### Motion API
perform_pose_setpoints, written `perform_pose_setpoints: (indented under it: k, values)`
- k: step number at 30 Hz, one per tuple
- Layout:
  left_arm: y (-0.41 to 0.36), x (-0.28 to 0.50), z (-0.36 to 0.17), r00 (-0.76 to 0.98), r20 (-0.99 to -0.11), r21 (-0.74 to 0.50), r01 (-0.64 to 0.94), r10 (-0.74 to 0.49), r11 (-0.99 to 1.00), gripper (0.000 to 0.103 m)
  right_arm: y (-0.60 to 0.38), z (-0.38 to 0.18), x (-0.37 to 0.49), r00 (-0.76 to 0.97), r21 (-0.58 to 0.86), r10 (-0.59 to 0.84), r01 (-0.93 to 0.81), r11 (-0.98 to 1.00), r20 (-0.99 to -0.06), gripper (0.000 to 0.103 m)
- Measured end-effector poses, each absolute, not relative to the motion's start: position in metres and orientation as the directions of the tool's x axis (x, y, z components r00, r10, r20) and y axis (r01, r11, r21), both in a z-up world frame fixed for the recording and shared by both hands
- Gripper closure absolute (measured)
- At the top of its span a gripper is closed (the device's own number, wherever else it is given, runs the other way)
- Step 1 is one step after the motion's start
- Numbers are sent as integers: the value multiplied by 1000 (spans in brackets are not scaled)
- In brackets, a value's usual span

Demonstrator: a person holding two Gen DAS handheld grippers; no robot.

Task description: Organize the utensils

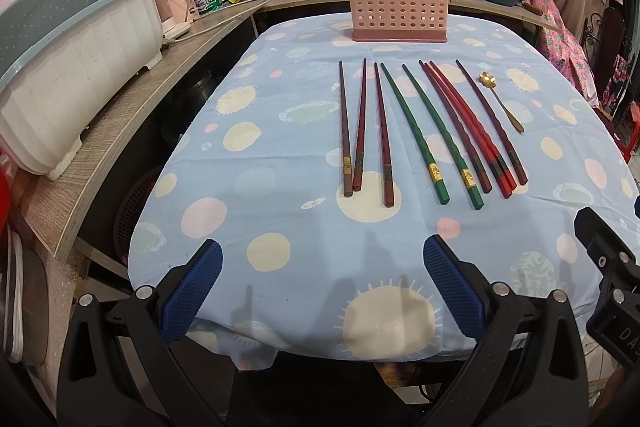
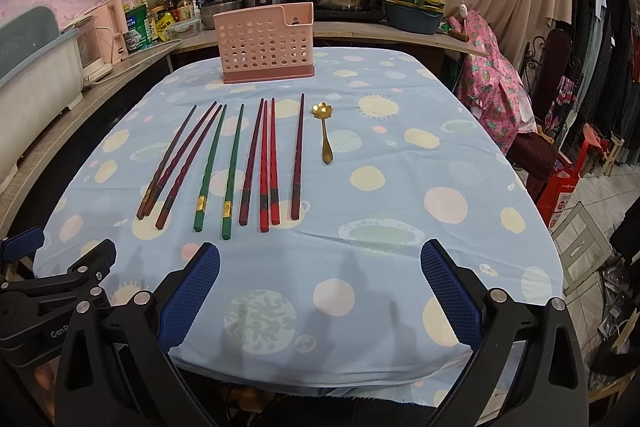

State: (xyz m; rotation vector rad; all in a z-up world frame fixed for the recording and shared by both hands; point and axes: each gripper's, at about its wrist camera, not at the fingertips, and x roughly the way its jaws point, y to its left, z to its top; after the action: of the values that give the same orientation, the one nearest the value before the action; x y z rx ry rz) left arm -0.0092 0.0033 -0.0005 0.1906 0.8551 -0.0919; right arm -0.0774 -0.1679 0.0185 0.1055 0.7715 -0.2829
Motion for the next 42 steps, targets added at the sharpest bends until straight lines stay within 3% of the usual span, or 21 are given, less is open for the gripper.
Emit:
perform_pose_setpoints:
  k: [23, 42]
  values:
    - [36, 54, -23, 595, -802, -8, 73, -51, 997, 7, -191, 4, -51, 661, 7, -214, 314, 949, -719, 7]
    - [25, 109, -49, 566, -824, 12, 73, -32, 997, 12, -198, -3, -6, 642, 2, -212, 315, 949, -737, 7]
